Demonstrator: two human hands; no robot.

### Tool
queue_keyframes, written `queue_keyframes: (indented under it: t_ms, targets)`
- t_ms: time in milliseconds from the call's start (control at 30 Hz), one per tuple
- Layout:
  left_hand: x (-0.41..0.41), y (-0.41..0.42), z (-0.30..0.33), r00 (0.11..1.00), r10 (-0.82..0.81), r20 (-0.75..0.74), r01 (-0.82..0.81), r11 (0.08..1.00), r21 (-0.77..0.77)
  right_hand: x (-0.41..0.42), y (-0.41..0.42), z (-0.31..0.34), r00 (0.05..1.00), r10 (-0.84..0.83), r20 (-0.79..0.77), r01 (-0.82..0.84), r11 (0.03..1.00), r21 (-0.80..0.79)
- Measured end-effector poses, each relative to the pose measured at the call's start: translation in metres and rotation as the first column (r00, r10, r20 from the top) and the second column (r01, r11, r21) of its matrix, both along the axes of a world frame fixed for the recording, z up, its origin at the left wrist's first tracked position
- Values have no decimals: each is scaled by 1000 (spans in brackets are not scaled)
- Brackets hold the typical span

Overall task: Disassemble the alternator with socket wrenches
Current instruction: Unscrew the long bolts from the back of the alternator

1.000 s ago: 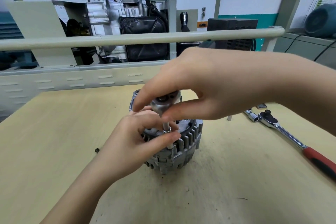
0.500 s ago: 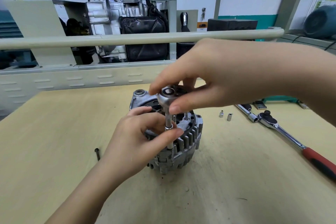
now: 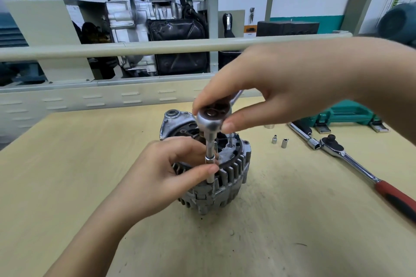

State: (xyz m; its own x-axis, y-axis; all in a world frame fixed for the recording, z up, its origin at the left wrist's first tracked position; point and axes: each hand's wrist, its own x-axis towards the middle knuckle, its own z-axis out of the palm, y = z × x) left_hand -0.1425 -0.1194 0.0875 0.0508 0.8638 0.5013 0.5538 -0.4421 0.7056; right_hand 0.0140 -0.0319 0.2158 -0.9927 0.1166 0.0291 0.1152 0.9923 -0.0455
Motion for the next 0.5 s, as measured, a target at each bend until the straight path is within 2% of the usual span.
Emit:
queue_keyframes:
  t_ms: [267,500]
  targets:
    - [4,2,-1,997,73,-24,-72,996,55,-2,-4,-2,999,18,-49,-11,992,127]
    - [2,4,-1,999,47,4,-47,999,-8,-1,0,-5,999,-9,-37,14,991,131]
